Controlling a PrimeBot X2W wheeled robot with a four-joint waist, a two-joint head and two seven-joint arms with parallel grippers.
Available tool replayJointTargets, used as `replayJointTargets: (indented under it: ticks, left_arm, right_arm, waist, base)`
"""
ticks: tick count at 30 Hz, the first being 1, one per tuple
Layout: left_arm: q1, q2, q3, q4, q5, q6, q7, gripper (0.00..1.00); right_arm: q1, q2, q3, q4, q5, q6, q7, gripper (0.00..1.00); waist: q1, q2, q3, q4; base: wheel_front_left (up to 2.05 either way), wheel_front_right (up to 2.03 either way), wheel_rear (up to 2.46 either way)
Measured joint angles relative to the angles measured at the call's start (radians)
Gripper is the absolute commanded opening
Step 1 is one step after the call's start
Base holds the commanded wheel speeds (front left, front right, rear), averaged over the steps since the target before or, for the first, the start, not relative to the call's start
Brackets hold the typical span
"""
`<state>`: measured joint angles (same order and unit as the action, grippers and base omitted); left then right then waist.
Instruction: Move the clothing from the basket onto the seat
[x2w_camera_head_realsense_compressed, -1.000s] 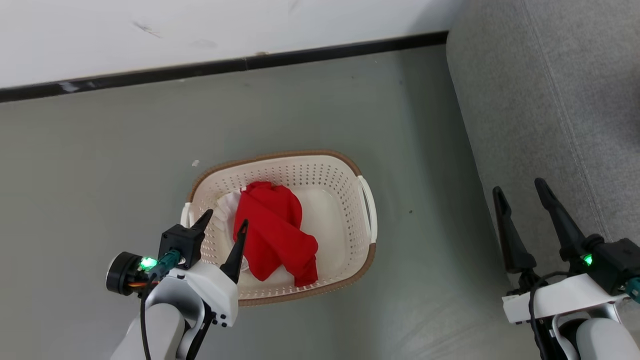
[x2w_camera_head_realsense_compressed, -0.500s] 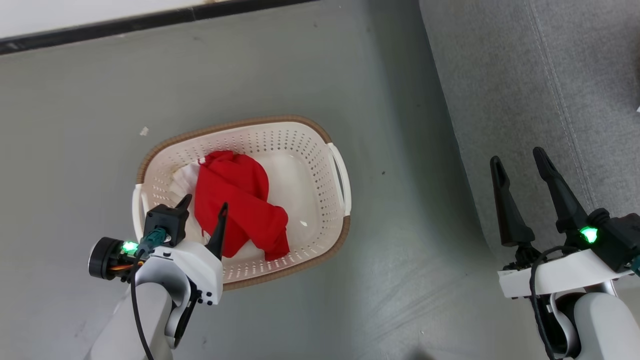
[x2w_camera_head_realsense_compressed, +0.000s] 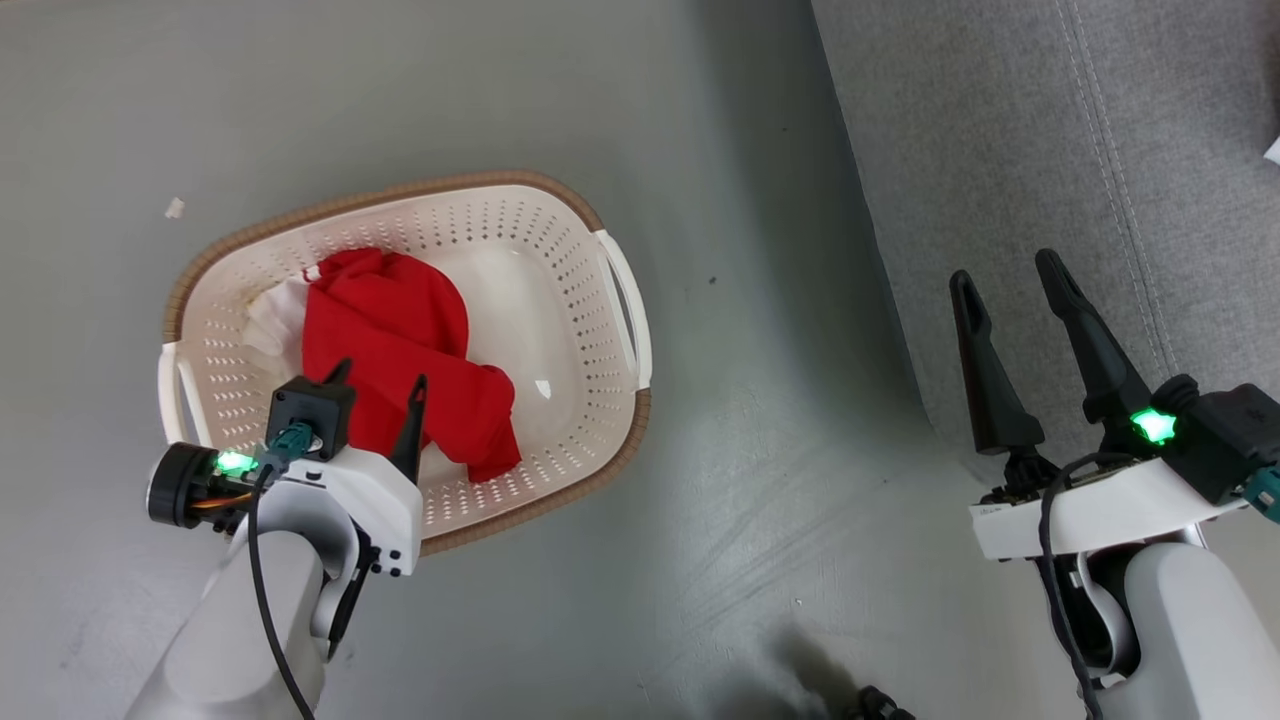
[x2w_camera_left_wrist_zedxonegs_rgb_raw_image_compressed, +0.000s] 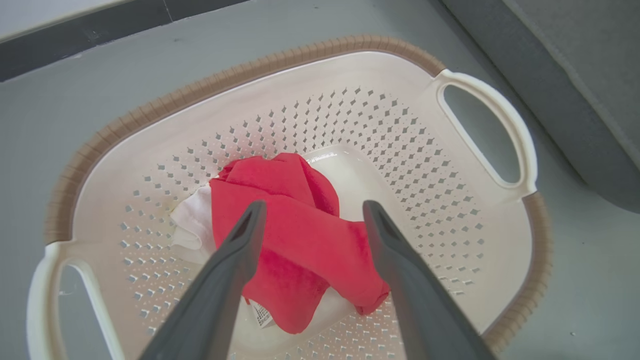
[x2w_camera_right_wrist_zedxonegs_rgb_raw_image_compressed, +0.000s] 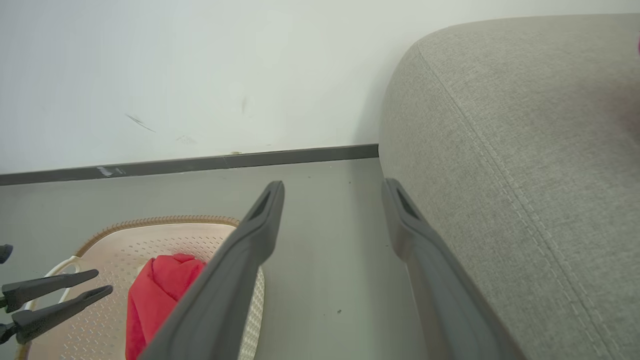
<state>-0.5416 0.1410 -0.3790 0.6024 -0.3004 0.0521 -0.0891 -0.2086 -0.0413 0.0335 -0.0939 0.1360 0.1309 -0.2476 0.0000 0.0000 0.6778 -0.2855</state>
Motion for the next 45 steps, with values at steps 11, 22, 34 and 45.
replayJointTargets:
  ticks: [11,22,34,45]
  left_arm:
    - [-0.065,0.029,0.001,0.047,0.03,0.007,0.0,1.0]
    - [-0.122,0.068,0.02,0.085,0.049,0.043,-0.009,1.0]
    - [-0.158,0.086,0.043,0.134,0.061,0.1,-0.009,1.0]
    - [-0.182,0.087,0.056,0.17,0.067,0.144,-0.019,0.9]
  right_arm:
    - [-0.057,0.0,0.024,0.017,0.033,0.0,-0.001,1.0]
    - [-0.121,0.0,0.047,0.021,0.061,0.0,-0.005,1.0]
    - [-0.174,0.0,0.064,0.02,0.085,0.0,-0.005,1.0]
    - [-0.195,0.0,0.073,0.031,0.092,0.0,-0.007,1.0]
  waist:
    - [0.0,0.0,0.082,-0.048]
    - [0.0,0.0,0.149,-0.087]
    - [0.0,0.0,0.201,-0.112]
    - [0.0,0.0,0.217,-0.121]
  base:
    - [0.0,0.0,0.0]
    - [0.0,0.0,0.0]
    - [0.0,0.0,0.0]
    - [0.0,0.0,0.0]
